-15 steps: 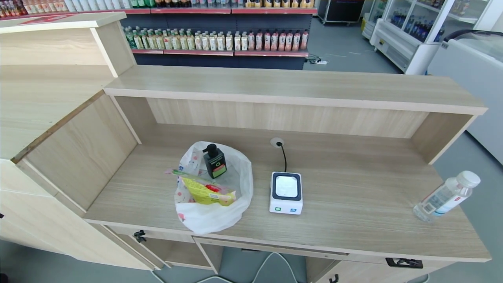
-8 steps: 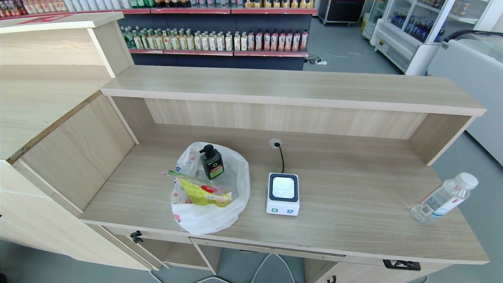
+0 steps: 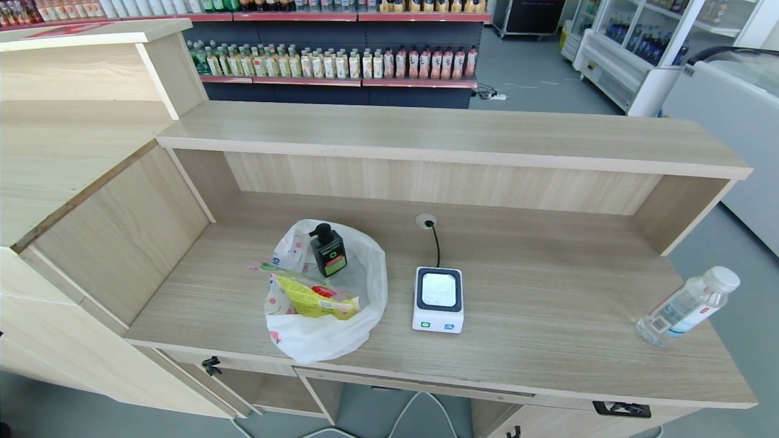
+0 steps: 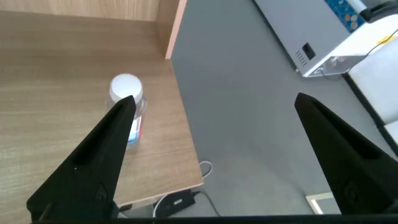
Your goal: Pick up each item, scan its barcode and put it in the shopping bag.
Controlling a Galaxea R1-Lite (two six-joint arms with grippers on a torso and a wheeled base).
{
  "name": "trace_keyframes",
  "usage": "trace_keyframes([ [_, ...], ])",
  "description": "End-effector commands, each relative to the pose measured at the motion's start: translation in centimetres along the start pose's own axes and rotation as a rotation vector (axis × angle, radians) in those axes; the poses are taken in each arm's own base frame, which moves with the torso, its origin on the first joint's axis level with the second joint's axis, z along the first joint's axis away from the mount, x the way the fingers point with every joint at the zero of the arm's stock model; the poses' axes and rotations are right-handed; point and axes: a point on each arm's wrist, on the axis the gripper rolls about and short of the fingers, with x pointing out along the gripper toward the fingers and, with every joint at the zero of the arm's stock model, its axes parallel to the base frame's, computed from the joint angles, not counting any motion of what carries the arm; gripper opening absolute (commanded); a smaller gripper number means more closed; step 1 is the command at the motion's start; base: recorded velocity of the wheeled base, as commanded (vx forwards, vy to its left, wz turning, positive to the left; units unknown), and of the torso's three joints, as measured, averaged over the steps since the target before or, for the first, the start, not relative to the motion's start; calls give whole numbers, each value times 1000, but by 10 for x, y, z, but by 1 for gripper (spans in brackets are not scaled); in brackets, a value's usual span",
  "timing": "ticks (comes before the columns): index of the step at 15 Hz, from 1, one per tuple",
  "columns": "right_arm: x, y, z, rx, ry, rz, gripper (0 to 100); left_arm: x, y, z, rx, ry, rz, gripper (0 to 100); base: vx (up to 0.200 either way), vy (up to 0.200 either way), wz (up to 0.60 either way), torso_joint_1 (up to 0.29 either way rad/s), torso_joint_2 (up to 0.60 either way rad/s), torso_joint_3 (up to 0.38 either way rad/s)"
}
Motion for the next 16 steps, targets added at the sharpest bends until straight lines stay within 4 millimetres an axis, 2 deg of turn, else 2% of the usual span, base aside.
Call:
trace_keyframes([
  [1, -2, -3, -1, 11, 46, -15, 100, 0, 0, 0, 0, 0, 0, 100, 0, 0, 0, 0, 0, 0],
  [2, -2, -12, 3, -2, 70, -96, 100, 0, 0, 0, 0, 0, 2, 100, 0, 0, 0, 0, 0, 0],
  [5, -5, -16, 3, -5, 138, -120, 100, 0, 0, 0, 0, 0, 0, 100, 0, 0, 0, 0, 0, 0],
  [8, -5, -24, -18, -14, 258, -159, 100, 0, 0, 0, 0, 0, 0, 100, 0, 0, 0, 0, 0, 0],
  [12, 19, -34, -29, -65, 341, -81, 100, 0, 0, 0, 0, 0, 0, 100, 0, 0, 0, 0, 0, 0],
  [14, 37, -42, -30, -49, 317, 29, 100, 0, 0, 0, -2, 0, 0, 100, 0, 0, 0, 0, 0, 0],
  [16, 47, -45, -30, -97, 279, 130, 100, 0, 0, 0, 0, 0, 0, 100, 0, 0, 0, 0, 0, 0],
])
